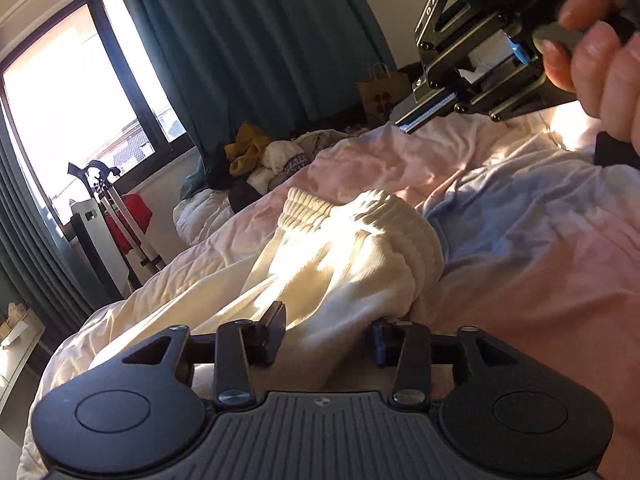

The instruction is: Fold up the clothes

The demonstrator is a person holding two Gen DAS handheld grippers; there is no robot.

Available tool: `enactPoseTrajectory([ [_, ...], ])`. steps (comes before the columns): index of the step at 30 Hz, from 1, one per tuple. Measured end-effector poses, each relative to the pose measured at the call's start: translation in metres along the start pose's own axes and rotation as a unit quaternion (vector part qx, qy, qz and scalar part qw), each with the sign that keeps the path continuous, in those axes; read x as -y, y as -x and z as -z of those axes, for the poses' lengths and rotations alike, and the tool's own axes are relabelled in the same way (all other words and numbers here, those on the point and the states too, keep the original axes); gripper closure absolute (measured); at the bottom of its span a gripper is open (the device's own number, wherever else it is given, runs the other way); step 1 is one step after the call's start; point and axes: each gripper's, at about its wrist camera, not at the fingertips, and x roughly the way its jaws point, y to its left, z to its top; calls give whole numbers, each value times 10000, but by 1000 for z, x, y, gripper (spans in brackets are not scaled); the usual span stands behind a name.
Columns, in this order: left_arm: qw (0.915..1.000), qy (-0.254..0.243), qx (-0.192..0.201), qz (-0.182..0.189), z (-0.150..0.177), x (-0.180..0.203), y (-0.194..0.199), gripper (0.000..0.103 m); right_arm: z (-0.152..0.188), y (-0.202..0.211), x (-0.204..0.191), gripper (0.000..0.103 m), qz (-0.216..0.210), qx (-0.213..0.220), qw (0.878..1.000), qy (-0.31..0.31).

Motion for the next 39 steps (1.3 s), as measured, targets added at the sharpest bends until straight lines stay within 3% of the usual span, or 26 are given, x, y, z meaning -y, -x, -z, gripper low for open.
enactPoseTrajectory([
  [7, 9997, -137, -184, -56, 28, -18, 59, 53, -6, -21, 7, 97, 204, -299, 9993, -69],
  [12, 9987, -154, -394, -280, 51, -51, 70, 45, 2, -48, 1, 95, 72, -768, 9970, -97],
  [14, 9978, -46, -573, -321, 63, -65, 66, 46, 6, -56, -5, 80, 74, -853, 9963, 22],
  [17, 9981, 150, -544, -261, 81, -77, 70, 46, 13, -66, -16, 58, 147, -944, 9949, 337],
  [20, 9983, 104, -502, -276, 90, -79, 70, 46, 19, -73, -22, 54, 311, -943, 9934, 577],
  [22, 9984, 199, -488, -214, 92, -83, 67, 50, 23, -77, -25, 54, 425, -930, 9922, 717],
  [24, 9986, 236, -452, -123, 92, -88, 61, 59, 26, -81, -27, 54, 514, -922, 9908, 852],
  [26, 9985, 286, -473, -48, 94, -94, 55, 84, 30, -85, -31, 54, 430, -1003, 9894, 960],
  [29, 9970, 566, -516, 146, 97, -105, 52, 103, 36, -88, -38, 54, 451, -1042, 9857, 1249],
  [33, 9957, 788, -427, 241, 99, -117, 59, 103, 38, -86, -39, 56, 501, -972, 9857, 1280],
  [34, 9951, 876, -390, 244, 98, -121, 62, 103, 39, -84, -40, 60, 510, -917, 9858, 1312],
  [37, 9935, 1098, -124, 271, 93, -132, 84, 103, 43, -77, -46, 87, 533, -727, 9860, 1401],
  [39, 9938, 1077, 165, 231, 89, -141, 100, 103, 47, -70, -48, 90, 462, -591, 9874, 1390],
])
